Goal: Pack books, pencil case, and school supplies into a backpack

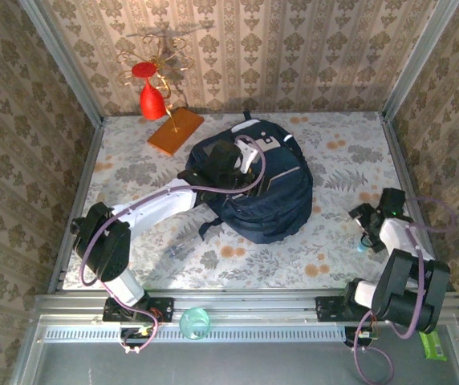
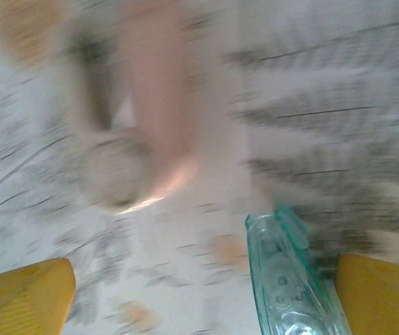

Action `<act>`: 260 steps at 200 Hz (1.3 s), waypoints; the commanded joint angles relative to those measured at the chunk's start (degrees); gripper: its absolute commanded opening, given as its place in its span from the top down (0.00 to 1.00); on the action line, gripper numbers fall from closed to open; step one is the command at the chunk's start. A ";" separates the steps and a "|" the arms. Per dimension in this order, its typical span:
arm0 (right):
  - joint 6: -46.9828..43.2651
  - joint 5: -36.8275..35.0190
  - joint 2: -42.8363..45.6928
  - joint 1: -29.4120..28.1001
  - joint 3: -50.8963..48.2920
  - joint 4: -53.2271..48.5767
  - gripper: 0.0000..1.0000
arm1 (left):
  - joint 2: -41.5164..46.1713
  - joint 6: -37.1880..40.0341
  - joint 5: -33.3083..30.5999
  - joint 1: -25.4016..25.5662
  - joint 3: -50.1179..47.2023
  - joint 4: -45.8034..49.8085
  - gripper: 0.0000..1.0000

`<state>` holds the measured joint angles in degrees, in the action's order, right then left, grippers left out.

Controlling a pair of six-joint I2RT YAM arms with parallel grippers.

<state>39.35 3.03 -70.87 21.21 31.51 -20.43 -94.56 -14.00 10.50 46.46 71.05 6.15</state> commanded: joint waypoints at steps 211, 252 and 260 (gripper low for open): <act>-10.99 -10.82 -19.92 -0.63 21.07 -10.06 0.07 | 6.06 -2.33 2.88 -4.23 -10.65 -7.21 0.29; -11.38 -10.98 -22.53 -0.76 20.45 -8.63 0.33 | 6.40 -4.10 4.70 -6.01 -11.36 -7.79 0.29; -11.37 -10.46 -23.50 -0.82 20.69 -8.41 0.38 | 6.57 -4.06 4.70 -6.11 -11.46 -7.78 0.29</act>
<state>28.40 -7.11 -91.96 20.58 51.13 -28.69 -90.54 -16.58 13.32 40.99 60.34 -0.08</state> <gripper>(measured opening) 0.679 0.711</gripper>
